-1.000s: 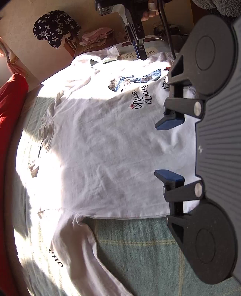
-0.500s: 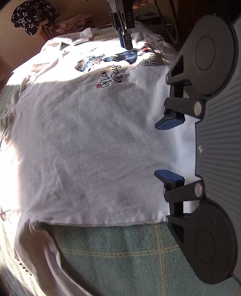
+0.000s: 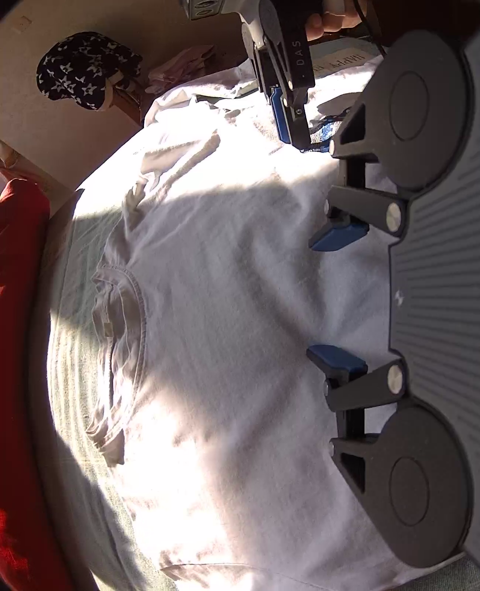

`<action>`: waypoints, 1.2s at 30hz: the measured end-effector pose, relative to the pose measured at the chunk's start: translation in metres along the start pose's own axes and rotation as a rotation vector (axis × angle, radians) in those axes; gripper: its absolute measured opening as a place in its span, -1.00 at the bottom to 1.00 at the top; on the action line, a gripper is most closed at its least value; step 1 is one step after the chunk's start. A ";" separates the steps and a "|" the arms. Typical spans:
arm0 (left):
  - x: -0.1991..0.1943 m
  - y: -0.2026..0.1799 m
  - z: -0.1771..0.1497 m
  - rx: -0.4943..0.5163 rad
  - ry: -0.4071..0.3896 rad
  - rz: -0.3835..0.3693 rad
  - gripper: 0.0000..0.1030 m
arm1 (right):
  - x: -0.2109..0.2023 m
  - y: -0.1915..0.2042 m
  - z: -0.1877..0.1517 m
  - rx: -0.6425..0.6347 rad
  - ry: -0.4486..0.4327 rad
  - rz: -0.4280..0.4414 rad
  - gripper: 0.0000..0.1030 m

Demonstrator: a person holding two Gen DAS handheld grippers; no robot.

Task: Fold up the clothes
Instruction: 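Lift the graphic shirt with the right gripper and carry it off the bed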

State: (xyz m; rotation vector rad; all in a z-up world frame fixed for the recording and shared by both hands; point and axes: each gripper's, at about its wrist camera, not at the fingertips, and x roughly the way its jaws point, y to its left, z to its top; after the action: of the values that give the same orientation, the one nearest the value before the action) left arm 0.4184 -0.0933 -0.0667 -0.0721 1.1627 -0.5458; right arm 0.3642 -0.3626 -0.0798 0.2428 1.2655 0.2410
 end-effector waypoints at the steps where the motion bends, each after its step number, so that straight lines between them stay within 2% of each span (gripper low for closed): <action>1: -0.002 0.000 -0.002 -0.018 0.007 0.006 0.13 | -0.006 -0.010 -0.009 0.030 0.020 0.011 -0.35; 3: -0.007 -0.003 0.000 -0.049 0.020 0.049 0.13 | -0.019 -0.025 -0.020 0.085 0.038 0.008 -0.35; 5: -0.012 -0.010 0.004 -0.067 0.021 0.108 0.12 | -0.038 -0.039 -0.027 0.115 0.013 -0.028 -0.34; 8: -0.015 -0.030 0.015 -0.084 -0.050 0.155 0.12 | -0.067 -0.071 -0.036 0.216 -0.045 -0.109 -0.28; 12: -0.001 -0.062 0.032 -0.051 -0.066 0.123 0.12 | -0.098 -0.117 -0.055 0.380 -0.106 -0.179 -0.20; 16: 0.015 -0.095 0.050 -0.011 -0.072 0.082 0.13 | -0.104 -0.153 -0.072 0.460 -0.121 -0.226 -0.17; 22: 0.035 -0.133 0.068 0.033 -0.043 0.047 0.13 | -0.091 -0.190 -0.071 0.591 -0.179 -0.161 -0.19; 24: 0.040 -0.140 0.073 0.042 -0.033 0.047 0.13 | -0.087 -0.195 -0.068 0.601 -0.171 -0.157 -0.47; 25: 0.042 -0.143 0.075 0.046 -0.029 0.047 0.13 | -0.088 -0.196 -0.067 0.597 -0.164 -0.149 -0.88; 29: 0.051 -0.152 0.085 0.049 -0.017 0.037 0.13 | -0.105 -0.206 -0.063 0.571 -0.181 -0.194 -0.92; 36: 0.061 -0.162 0.087 0.054 -0.008 0.020 0.13 | -0.146 -0.251 -0.041 0.542 -0.235 -0.284 -0.92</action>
State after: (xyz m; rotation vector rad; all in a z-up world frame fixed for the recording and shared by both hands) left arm 0.4528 -0.2809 -0.0292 -0.0159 1.1388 -0.5586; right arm 0.2950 -0.6445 -0.0373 0.5327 1.0950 -0.3733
